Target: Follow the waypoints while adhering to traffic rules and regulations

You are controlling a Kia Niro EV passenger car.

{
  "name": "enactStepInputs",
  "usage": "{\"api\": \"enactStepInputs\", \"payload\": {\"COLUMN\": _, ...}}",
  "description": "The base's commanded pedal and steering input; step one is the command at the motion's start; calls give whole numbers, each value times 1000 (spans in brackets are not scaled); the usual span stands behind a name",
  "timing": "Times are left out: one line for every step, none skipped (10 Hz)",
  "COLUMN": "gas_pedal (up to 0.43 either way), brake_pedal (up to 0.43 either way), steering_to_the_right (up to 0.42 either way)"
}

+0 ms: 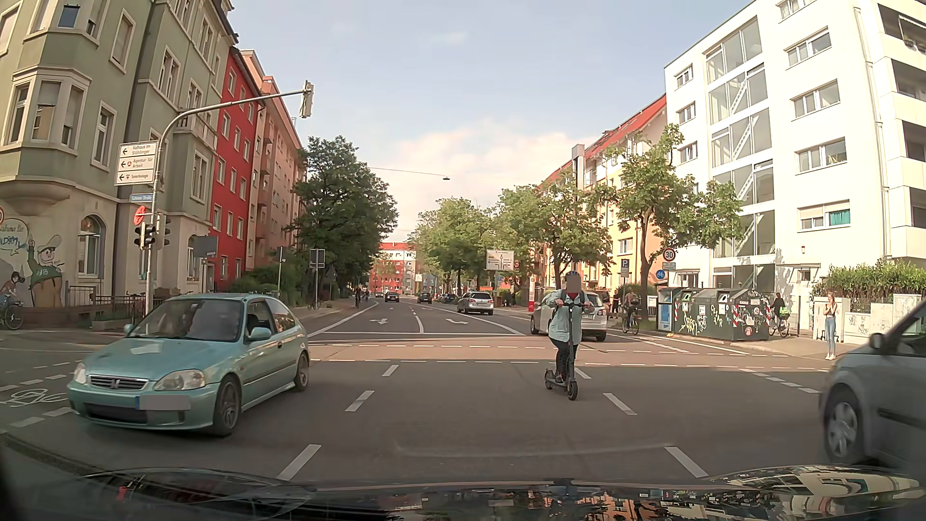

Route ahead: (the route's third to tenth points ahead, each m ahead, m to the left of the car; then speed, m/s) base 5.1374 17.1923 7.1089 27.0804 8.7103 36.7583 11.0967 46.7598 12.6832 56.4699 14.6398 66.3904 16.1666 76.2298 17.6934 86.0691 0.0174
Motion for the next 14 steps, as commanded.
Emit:
{"api": "enactStepInputs", "payload": {"gas_pedal": 39, "brake_pedal": 0, "steering_to_the_right": -61}}
{"api": "enactStepInputs", "payload": {"gas_pedal": 177, "brake_pedal": 0, "steering_to_the_right": -89}}
{"api": "enactStepInputs", "payload": {"gas_pedal": 138, "brake_pedal": 0, "steering_to_the_right": -121}}
{"api": "enactStepInputs", "payload": {"gas_pedal": 0, "brake_pedal": 0, "steering_to_the_right": -141}}
{"api": "enactStepInputs", "payload": {"gas_pedal": 0, "brake_pedal": 0, "steering_to_the_right": -166}}
{"api": "enactStepInputs", "payload": {"gas_pedal": 87, "brake_pedal": 0, "steering_to_the_right": -209}}
{"api": "enactStepInputs", "payload": {"gas_pedal": 299, "brake_pedal": 0, "steering_to_the_right": -259}}
{"api": "enactStepInputs", "payload": {"gas_pedal": 339, "brake_pedal": 0, "steering_to_the_right": -316}}
{"api": "enactStepInputs", "payload": {"gas_pedal": 358, "brake_pedal": 0, "steering_to_the_right": -386}}
{"api": "enactStepInputs", "payload": {"gas_pedal": 378, "brake_pedal": 0, "steering_to_the_right": -454}}
{"api": "enactStepInputs", "payload": {"gas_pedal": 398, "brake_pedal": 0, "steering_to_the_right": -538}}
{"api": "enactStepInputs", "payload": {"gas_pedal": 398, "brake_pedal": 0, "steering_to_the_right": -611}}
{"api": "enactStepInputs", "payload": {"gas_pedal": 409, "brake_pedal": 0, "steering_to_the_right": -687}}
{"api": "enactStepInputs", "payload": {"gas_pedal": 429, "brake_pedal": 0, "steering_to_the_right": -734}}
